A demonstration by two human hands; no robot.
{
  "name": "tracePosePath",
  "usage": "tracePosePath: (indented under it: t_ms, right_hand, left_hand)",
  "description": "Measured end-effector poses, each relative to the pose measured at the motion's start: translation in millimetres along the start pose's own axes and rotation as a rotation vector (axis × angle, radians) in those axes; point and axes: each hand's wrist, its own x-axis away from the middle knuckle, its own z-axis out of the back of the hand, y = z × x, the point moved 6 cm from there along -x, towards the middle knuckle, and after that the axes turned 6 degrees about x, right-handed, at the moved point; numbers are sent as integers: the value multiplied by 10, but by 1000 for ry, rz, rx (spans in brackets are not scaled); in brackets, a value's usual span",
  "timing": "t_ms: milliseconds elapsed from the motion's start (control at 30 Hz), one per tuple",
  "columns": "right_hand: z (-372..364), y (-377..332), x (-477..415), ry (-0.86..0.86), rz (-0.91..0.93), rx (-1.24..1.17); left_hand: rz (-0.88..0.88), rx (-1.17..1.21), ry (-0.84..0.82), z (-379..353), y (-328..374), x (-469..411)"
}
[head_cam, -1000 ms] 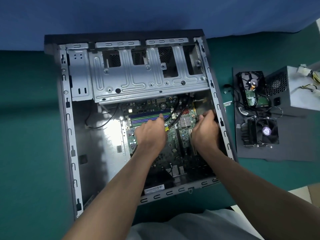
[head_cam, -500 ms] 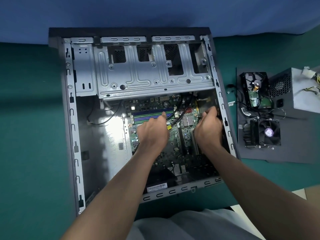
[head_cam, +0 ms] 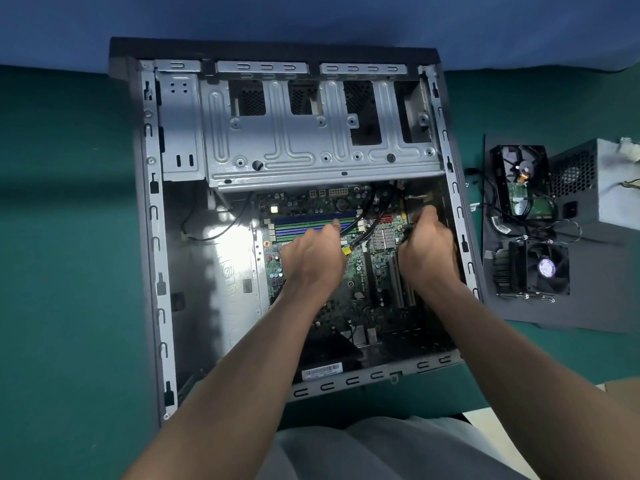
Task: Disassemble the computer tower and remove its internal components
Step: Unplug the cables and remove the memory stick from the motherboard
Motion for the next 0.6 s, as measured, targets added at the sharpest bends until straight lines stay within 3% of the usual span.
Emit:
tracePosePath:
  t_ms: [367, 433, 600]
  right_hand:
    - [52, -93, -69, 4, 13, 116]
    - [69, -145, -17, -43, 15, 37]
    - [75, -108, -132, -93, -45, 192]
  left_hand:
    - [28, 17, -30, 29, -18, -47]
    - [30, 15, -34, 42, -16, -52]
    - [28, 7, -36, 55, -7, -69]
